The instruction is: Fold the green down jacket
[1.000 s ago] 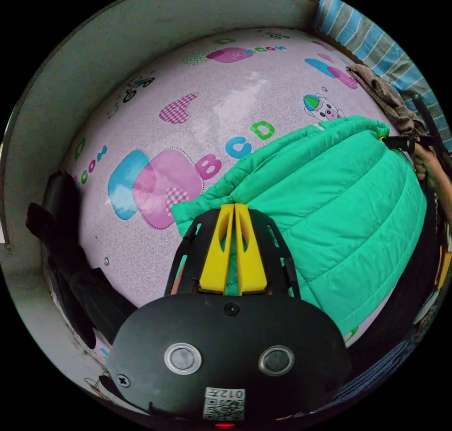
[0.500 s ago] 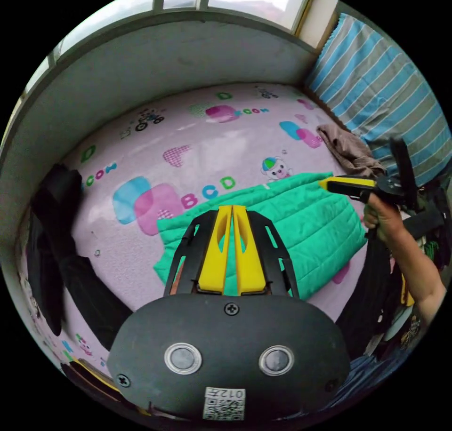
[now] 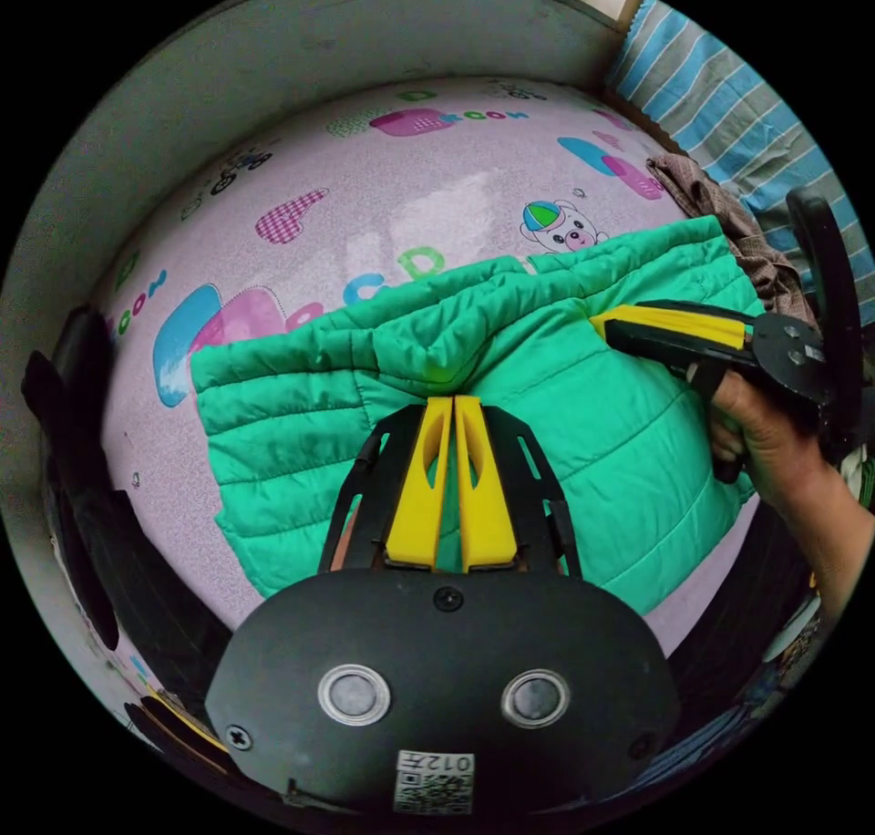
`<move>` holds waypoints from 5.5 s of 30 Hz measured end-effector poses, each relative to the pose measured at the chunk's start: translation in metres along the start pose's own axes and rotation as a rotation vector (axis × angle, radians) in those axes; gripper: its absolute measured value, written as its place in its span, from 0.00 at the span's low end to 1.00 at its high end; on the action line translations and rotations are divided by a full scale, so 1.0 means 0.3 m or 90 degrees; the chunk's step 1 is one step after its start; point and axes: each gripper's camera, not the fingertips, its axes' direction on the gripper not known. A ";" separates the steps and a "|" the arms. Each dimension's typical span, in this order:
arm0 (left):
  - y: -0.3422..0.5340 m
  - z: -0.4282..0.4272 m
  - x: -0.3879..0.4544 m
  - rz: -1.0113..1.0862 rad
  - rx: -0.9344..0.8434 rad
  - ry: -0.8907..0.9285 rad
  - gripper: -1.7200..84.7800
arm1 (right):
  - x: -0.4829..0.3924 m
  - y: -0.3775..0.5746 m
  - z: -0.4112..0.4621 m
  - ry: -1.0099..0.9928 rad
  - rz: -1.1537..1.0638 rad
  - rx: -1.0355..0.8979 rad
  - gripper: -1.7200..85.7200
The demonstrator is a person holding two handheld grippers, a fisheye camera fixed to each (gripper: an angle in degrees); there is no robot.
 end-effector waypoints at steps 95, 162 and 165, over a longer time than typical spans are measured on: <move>0.693 -1.332 -0.929 -0.140 0.074 0.259 0.09 | 0.307 -0.070 -0.891 -0.225 0.107 0.036 0.06; 1.222 -1.812 -1.636 -0.482 0.104 -0.174 0.03 | -2.526 -1.534 -0.967 -0.129 -0.566 0.032 0.07; 1.181 -1.582 -1.677 -0.505 0.002 -0.146 0.02 | -2.514 -1.534 -0.861 -0.135 -0.557 -0.020 0.07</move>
